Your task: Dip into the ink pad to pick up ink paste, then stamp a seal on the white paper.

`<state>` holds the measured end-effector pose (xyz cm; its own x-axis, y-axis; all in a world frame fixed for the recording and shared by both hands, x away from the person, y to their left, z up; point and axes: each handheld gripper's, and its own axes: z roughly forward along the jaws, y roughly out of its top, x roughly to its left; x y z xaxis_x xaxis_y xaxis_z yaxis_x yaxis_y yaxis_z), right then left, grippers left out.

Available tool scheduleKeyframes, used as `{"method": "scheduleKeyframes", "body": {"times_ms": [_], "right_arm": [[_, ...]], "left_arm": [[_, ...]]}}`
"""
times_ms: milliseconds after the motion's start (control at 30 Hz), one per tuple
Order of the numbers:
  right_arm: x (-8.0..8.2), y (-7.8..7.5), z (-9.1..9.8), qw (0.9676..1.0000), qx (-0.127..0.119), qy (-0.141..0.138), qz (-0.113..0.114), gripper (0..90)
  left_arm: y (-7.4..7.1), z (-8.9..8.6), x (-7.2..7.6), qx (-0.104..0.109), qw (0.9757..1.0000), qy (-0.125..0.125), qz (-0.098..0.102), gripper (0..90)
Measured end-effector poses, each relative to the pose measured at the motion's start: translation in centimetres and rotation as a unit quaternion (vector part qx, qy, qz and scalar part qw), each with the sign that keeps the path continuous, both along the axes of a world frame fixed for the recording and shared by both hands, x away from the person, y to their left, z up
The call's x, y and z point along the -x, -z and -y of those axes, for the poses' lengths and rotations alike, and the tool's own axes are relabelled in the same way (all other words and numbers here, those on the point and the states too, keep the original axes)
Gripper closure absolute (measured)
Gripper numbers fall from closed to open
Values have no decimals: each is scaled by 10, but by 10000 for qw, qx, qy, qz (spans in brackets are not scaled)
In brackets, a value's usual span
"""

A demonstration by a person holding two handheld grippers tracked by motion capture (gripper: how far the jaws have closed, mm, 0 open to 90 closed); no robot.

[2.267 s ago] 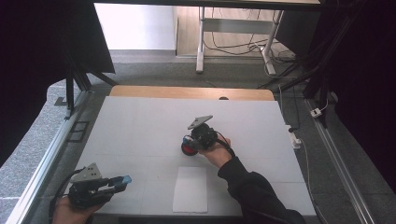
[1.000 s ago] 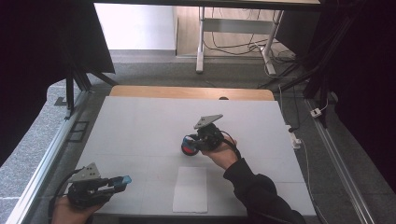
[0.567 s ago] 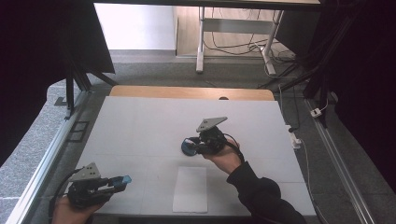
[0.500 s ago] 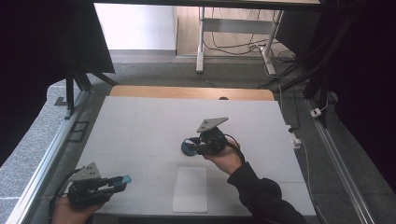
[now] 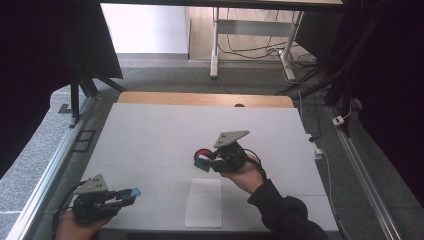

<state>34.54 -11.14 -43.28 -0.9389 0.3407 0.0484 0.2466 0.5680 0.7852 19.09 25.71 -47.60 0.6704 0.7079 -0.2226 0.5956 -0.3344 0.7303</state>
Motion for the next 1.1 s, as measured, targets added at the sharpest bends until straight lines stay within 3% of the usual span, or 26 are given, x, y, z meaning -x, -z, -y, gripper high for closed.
{"method": "scheduleKeyframes", "body": {"times_ms": [700,1100], "right_arm": [[25,-4,7,9999,-52,-94,-34,714],[36,8,10,9994,243,-228,19,713]], "left_arm": [[0,0,0,-3,10000,-7,9,683],[0,0,1,2,10000,-10,12,683]]}}
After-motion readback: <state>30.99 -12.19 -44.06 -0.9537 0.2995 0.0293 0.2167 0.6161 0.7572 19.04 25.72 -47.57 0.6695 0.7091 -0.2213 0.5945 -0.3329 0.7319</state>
